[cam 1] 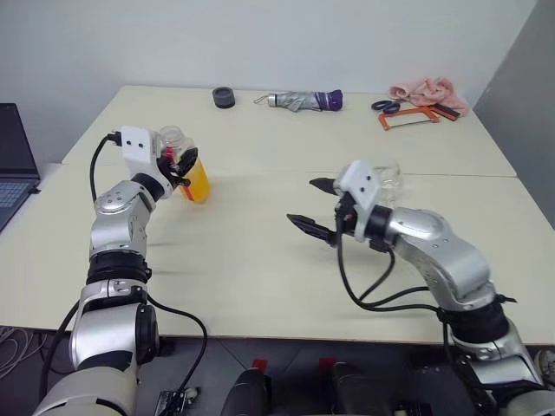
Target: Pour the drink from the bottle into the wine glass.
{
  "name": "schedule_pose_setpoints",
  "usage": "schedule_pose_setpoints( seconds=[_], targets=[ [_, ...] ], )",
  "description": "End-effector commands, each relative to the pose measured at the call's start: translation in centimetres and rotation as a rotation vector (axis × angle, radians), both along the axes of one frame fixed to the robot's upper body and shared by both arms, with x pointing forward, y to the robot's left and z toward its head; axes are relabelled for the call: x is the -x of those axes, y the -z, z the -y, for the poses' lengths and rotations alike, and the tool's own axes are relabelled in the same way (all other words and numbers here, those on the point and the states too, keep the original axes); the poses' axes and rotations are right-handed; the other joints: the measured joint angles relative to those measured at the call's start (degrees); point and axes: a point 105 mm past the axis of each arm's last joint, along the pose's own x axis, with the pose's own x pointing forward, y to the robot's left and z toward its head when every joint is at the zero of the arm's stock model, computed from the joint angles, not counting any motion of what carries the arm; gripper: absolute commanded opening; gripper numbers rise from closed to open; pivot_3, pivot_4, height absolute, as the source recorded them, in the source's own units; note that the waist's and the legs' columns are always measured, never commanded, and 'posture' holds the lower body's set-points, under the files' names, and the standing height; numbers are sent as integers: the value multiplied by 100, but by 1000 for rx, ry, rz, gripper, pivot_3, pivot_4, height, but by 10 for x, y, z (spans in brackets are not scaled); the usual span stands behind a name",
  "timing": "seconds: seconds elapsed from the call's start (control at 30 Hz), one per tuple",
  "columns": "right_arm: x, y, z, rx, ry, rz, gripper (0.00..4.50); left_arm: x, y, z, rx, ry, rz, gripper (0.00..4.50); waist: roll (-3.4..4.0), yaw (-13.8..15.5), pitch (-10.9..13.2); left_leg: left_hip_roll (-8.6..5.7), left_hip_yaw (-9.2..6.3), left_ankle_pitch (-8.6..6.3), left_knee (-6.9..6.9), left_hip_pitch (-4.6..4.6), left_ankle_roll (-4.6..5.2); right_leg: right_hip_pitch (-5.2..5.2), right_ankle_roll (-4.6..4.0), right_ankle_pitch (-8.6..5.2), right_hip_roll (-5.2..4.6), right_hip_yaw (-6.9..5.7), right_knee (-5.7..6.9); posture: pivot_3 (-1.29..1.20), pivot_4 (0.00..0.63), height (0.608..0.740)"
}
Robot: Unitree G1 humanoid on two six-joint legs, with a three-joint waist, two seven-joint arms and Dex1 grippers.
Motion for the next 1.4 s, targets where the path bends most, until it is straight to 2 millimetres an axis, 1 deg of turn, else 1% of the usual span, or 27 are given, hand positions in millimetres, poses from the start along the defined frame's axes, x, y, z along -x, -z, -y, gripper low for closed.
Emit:
schedule_pose_setpoints(
  seconds=[0.03,0.13,0.23,0.3,0.33,0.37,0.5,0.53,0.7,0.8,1.0,1.1,1.2,1.3,1.37,1.4],
  targets=[
    [-2,-10,-14,8,-24,52,4500,-3,-26,-6,-19,-42,89,1817,-3,7,-1,-1,-1,0,0,-2,0,0,1,1,-1,-1,-2,0,150,740],
    [-6,-11,-22,16,-30,61,4500,-5,-21,-8,-15,-69,79,1817,-4,3,-2,-1,-4,0,0,0,0,-1,1,1,1,-5,1,0,150,740],
    [-7,-11,-25,16,-33,63,4500,-6,-14,-8,9,-75,68,1817,-4,-11,-2,-1,-1,0,-2,3,0,-3,1,1,8,-4,4,0,150,740],
    [-6,-11,-26,14,-38,63,4500,-6,-11,-8,17,-79,63,2533,-4,-14,-2,-1,-1,0,-2,3,0,-4,0,1,10,-4,6,0,150,740],
    [-5,-11,-27,13,-40,62,4500,-6,-10,-8,20,-78,62,2718,-4,-14,-2,-1,-1,0,-2,3,0,-4,0,1,10,-4,6,0,150,740],
    [-5,-11,-27,13,-42,60,4500,-6,-8,-7,20,-76,61,3082,-4,-14,-2,-1,-1,0,-2,4,1,-4,0,1,9,-3,7,0,150,740],
    [-3,-10,-26,12,-44,53,4500,-4,-1,-5,23,-70,53,4307,-4,-20,-2,-1,-1,-1,-2,3,1,-4,0,1,10,-4,7,0,150,740],
    [-2,-10,-26,12,-43,52,4500,-3,1,-5,22,-68,50,4446,-4,-28,-2,-1,-1,-1,-2,3,1,-4,0,1,10,-4,7,0,150,740],
    [1,-8,-24,14,-43,39,4500,1,9,-4,12,-62,40,4446,-4,-68,-2,-1,-2,-1,-3,4,2,-5,0,1,12,-4,8,0,150,740],
    [5,-5,-22,19,-49,26,4500,5,15,-7,-31,-84,42,4446,-4,-80,-2,2,-4,-1,-3,3,2,-5,0,1,12,-4,8,0,150,740],
    [11,4,-15,32,-46,0,4500,19,27,-18,-80,-164,57,4446,-4,-83,-2,8,-5,-3,-4,4,6,-5,0,1,10,-2,9,0,150,740],
    [14,9,-10,40,-36,-17,4500,27,33,-20,-97,-187,60,4446,-4,-82,-3,8,-6,-4,-5,4,7,-5,0,1,8,-1,9,0,150,740],
    [17,13,-5,39,-19,-37,4500,37,41,-20,-105,-197,52,4446,-4,-80,-3,9,-7,-4,-5,4,7,-5,0,1,4,-1,9,0,150,740],
    [19,13,7,6,23,-75,4500,57,42,-11,-159,-140,76,4446,-4,-80,-3,11,-7,-5,-6,4,8,-4,0,1,4,1,7,0,150,740],
    [19,7,17,-27,58,-88,4500,72,42,-6,-188,-74,81,4446,-5,-77,-3,10,-4,-4,-9,4,7,-4,0,1,-8,4,6,0,150,740],
    [19,3,22,-48,75,-97,4500,78,43,-5,-173,-54,72,4446,-5,-74,-3,12,-5,-5,-9,3,8,-5,0,1,-12,4,5,0,150,740]
  ],
)
